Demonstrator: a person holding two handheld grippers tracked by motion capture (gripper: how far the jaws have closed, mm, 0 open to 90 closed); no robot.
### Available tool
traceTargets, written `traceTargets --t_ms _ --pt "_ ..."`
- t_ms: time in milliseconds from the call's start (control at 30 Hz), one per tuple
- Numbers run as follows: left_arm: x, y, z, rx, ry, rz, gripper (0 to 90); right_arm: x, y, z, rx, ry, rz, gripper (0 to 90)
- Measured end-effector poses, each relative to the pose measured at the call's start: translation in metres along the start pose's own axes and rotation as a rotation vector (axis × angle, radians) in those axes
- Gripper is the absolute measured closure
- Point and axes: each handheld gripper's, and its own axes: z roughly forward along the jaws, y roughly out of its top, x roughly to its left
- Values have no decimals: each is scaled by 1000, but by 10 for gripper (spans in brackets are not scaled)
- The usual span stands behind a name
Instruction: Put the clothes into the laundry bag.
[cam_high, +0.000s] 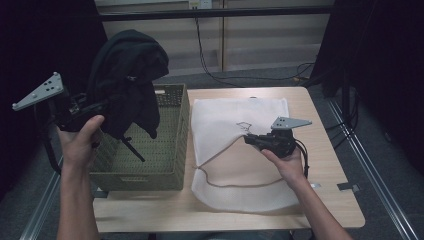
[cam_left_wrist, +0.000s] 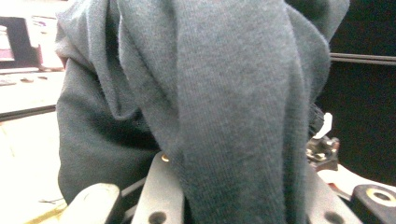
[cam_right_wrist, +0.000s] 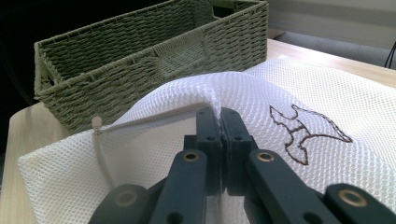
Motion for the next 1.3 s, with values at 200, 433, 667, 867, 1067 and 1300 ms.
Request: traceTargets --t_ms 200,433,667,867,1067,1300 --pt "-11 -2 16 28 -46 6 756 -1 0 0 -1 2 2 886" --pt "-27 1 29 26 -110 18 756 -1 0 0 1 4 2 885" --pt "-43 5 38 43 -114 48 756 -2 0 2 -1 10 5 885" --pt "-46 0 43 97 -111 67 756 -2 0 1 0 7 7 885" --pt "-63 -9 52 97 -165 75 756 -1 -1 3 8 10 5 885" --pt "-72 -12 65 74 -192 57 756 1 -1 4 5 12 2 886"
